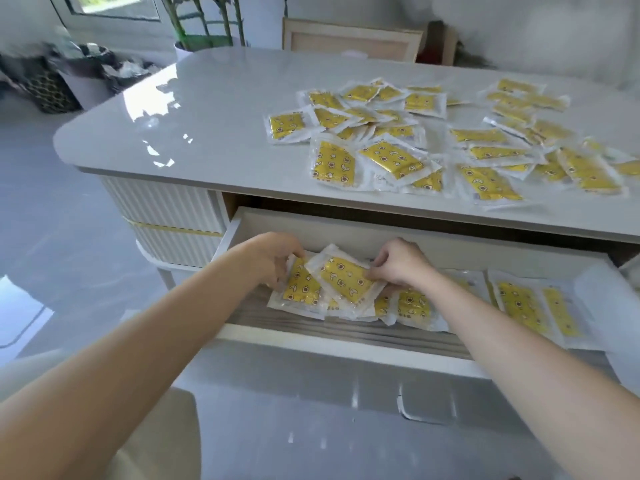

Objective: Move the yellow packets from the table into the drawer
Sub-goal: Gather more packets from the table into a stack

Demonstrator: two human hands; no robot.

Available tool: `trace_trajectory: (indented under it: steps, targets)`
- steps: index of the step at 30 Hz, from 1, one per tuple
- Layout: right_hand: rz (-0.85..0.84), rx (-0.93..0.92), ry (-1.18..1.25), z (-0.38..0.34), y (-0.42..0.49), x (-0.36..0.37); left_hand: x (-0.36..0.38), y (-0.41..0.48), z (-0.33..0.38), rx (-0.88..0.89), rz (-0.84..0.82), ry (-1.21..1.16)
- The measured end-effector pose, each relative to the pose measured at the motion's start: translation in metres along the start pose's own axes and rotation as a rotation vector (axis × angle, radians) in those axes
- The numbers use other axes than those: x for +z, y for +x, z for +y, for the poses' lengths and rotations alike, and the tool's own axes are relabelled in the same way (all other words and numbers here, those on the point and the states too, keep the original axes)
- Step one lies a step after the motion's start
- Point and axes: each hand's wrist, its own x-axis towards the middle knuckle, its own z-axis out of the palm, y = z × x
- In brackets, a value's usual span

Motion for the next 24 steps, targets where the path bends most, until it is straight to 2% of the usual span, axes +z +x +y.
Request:
trace_trajectory:
  steps: [3, 7, 9, 13, 16, 21, 24]
  targets:
    - [0.098, -0.044, -0.073, 0.003, -0.02, -0.008, 0.001, -0.015, -0.003, 0.087, 0.013, 0.03]
    - [-0.021, 0.049, 0.339, 0.0, -0.035, -0.015, 0.002, -0.043, 0.005, 0.244, 0.089, 0.239]
    - [-0.083, 0.062, 0.472, -0.01, -0.044, -0.013, -0.005, -0.061, 0.009, 0.331, 0.136, 0.301]
    - [-0.245, 0.092, 0.713, -0.045, -0.055, 0.002, -0.029, -0.091, 0.006, 0.388, 0.152, 0.423]
    - [-0.338, 0.115, 0.775, -0.067, -0.06, 0.016, -0.036, -0.106, 0.001, 0.412, 0.231, 0.575]
    - [-0.251, 0.068, 0.913, -0.088, -0.049, 0.036, -0.037, -0.116, -0.007, 0.483, 0.274, 0.725]
    - [-0.349, 0.05, 0.848, -0.102, -0.053, 0.042, -0.039, -0.11, -0.01, 0.504, 0.273, 0.721]
